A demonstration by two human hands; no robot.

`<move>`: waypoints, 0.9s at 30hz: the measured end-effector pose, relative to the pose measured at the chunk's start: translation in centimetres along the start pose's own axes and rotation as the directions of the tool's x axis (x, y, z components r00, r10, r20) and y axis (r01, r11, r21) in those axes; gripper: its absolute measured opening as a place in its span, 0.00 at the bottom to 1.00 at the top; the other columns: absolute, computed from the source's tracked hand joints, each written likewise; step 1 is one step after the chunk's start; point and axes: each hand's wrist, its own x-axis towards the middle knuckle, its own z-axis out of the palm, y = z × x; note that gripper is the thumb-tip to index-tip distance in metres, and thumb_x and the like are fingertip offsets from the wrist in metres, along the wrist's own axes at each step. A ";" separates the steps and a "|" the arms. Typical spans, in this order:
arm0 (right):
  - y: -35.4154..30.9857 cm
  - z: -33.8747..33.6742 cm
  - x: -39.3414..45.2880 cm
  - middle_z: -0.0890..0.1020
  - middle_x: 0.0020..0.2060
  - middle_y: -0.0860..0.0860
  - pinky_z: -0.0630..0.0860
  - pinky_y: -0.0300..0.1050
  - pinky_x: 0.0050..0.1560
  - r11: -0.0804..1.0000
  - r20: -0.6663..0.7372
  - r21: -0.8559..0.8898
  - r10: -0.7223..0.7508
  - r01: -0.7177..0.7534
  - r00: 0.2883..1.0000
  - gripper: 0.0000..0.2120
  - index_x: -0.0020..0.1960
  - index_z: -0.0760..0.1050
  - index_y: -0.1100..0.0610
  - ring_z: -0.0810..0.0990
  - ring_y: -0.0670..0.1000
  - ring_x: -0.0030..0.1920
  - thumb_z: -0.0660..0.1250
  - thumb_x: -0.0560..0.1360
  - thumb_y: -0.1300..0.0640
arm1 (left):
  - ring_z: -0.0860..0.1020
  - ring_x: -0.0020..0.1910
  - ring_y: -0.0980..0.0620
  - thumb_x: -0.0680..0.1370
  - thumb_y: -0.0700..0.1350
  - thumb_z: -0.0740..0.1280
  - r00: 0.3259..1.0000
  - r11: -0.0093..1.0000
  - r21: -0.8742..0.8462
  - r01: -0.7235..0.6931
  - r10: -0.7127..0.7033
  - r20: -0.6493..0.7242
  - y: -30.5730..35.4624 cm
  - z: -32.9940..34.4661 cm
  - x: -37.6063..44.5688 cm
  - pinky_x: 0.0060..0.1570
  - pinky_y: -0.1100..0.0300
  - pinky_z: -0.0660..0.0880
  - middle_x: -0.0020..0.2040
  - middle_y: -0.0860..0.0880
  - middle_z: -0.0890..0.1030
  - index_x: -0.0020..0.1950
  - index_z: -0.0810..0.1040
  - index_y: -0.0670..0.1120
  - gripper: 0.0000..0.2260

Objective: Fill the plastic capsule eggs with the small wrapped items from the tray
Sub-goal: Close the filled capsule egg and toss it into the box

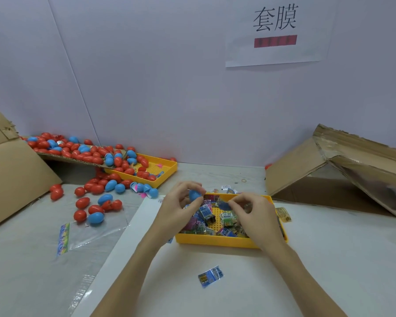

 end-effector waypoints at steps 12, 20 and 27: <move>-0.8 -0.7 0.1 0.79 0.27 0.48 0.75 0.39 0.31 0.938 0.091 0.331 0.075 -0.102 0.993 0.10 0.43 0.83 0.52 0.76 0.44 0.28 0.72 0.76 0.46 | 0.80 0.51 0.57 0.72 0.60 0.72 0.999 0.996 0.088 -0.019 0.023 -0.045 0.2 2.3 -0.5 0.47 0.64 0.80 0.51 0.55 0.80 0.50 0.82 0.52 0.14; -0.9 -0.7 -0.1 0.78 0.25 0.51 0.74 0.41 0.30 0.916 0.098 0.377 0.112 -0.141 0.989 0.20 0.41 0.82 0.57 0.74 0.48 0.27 0.71 0.73 0.39 | 0.82 0.50 0.55 0.77 0.47 0.74 0.989 0.993 -0.005 0.116 -0.116 -0.096 -0.1 1.7 -0.1 0.46 0.67 0.79 0.48 0.56 0.83 0.46 0.83 0.52 0.01; -0.4 -1.0 0.1 0.79 0.28 0.57 0.82 0.56 0.36 0.911 0.054 0.373 0.168 -0.176 0.984 0.18 0.41 0.81 0.56 0.77 0.51 0.29 0.70 0.76 0.41 | 0.74 0.57 0.58 0.69 0.56 0.78 0.994 0.919 0.385 -0.087 0.051 0.101 -0.7 0.9 -0.4 0.51 0.72 0.76 0.57 0.55 0.73 0.61 0.82 0.52 0.23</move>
